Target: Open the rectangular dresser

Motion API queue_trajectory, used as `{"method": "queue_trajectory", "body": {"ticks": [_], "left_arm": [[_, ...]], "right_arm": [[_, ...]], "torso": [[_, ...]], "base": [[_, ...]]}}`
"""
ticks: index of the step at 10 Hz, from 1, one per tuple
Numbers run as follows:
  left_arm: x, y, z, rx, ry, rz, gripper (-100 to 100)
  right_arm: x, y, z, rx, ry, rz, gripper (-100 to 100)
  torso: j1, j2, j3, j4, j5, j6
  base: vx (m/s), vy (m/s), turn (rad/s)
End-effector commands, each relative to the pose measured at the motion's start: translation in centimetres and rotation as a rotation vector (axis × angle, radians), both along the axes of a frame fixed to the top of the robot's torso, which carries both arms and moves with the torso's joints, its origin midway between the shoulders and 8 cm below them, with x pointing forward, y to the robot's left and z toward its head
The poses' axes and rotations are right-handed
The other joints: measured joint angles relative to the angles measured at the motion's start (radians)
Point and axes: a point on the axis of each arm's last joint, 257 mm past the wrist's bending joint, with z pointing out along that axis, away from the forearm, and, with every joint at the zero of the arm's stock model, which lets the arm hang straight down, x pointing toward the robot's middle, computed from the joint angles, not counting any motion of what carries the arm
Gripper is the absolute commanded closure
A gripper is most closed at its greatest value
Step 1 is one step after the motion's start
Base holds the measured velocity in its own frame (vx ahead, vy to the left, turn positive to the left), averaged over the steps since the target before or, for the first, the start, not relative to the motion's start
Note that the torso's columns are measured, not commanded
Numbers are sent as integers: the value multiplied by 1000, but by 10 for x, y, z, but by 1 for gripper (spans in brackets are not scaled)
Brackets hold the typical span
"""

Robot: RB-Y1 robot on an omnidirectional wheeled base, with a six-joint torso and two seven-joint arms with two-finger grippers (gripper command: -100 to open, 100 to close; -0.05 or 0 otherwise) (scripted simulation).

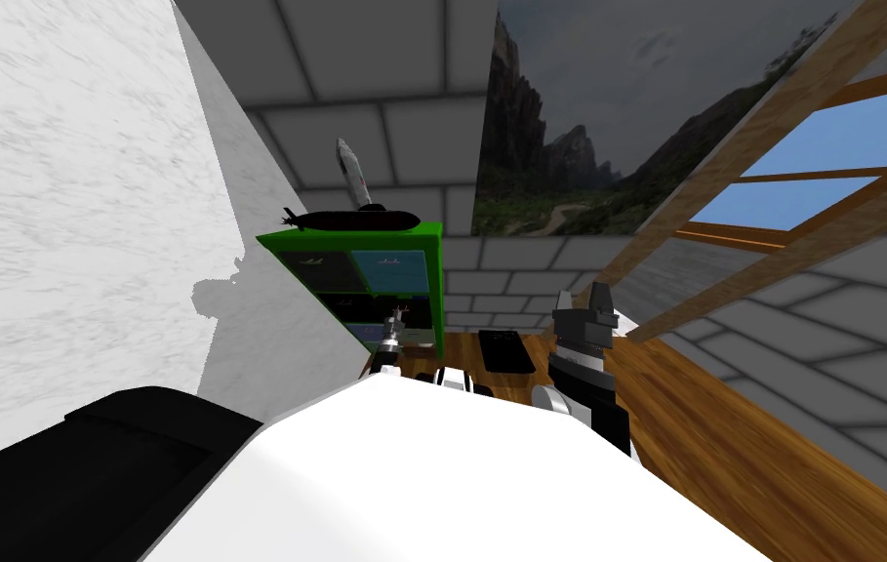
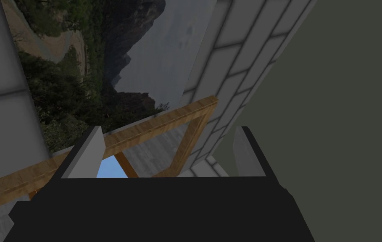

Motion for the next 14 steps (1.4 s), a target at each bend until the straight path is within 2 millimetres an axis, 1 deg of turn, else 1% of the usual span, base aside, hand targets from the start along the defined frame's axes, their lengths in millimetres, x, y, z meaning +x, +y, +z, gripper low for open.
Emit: {"method": "queue_trajectory", "body": {"ticks": [1, 3, 6, 7, 8, 14], "left_arm": [[0, 1, -3, -4, 33, -6, 100], [-3, 0, -3, -3, 30, -8, 100], [-7, -1, -1, -4, 31, -14, 100], [0, 3, 10, -2, 28, -14, -100], [0, 3, 10, -2, 28, -14, -100], [14, 11, 43, -1, 28, -25, -100]], "right_arm": [[0, 0, 0, 0, 0, 0, 0], [0, 0, 0, 0, 0, 0, 0], [0, 0, 0, 0, 0, 0, 0], [0, 0, 0, 0, 0, 0, 0], [0, 0, 0, 0, 0, 0, 0], [0, 0, 0, 0, 0, 0, 0]], "torso": [[1, -3, -2, 1, -1, 0], [2, -9, -6, 2, -2, 0], [0, -3, -3, 1, -2, 0], [0, -4, -3, 2, -2, 0], [0, -9, -6, 1, -2, 0], [0, -3, -3, 3, -3, 0]], "base": [[-168, -34, 25], [-108, -17, 12], [-181, -39, 23], [-105, -28, 33], [-10, -14, 12], [-4, -18, 18]]}}
